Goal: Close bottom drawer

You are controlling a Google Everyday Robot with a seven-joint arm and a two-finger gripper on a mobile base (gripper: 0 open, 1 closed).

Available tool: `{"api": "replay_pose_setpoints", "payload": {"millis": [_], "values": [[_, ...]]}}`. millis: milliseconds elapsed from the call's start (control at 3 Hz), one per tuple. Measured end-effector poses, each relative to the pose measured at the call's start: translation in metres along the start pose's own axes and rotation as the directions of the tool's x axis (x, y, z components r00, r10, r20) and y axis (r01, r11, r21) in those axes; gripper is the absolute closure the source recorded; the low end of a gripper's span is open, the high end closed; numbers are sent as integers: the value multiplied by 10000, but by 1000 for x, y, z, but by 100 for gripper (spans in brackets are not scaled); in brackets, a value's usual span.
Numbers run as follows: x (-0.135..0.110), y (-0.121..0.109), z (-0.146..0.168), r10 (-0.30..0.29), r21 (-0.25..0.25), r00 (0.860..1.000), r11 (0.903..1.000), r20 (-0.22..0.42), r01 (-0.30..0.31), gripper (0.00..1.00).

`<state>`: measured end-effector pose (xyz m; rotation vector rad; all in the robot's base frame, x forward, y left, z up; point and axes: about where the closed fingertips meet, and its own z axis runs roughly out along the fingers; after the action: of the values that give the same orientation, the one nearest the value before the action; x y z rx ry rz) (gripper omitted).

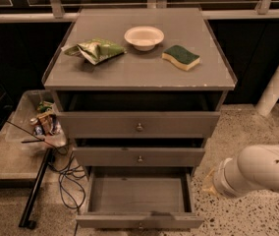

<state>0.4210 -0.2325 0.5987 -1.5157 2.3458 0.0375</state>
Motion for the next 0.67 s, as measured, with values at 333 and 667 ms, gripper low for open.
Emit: {"api": "replay_pose_setpoints", "payload": {"millis": [333, 667], "values": [[5, 0, 37, 264, -104, 9922, 9996, 1220, -253, 100], [14, 1, 58, 546, -402, 9681, 9981, 2445, -462, 100]]}}
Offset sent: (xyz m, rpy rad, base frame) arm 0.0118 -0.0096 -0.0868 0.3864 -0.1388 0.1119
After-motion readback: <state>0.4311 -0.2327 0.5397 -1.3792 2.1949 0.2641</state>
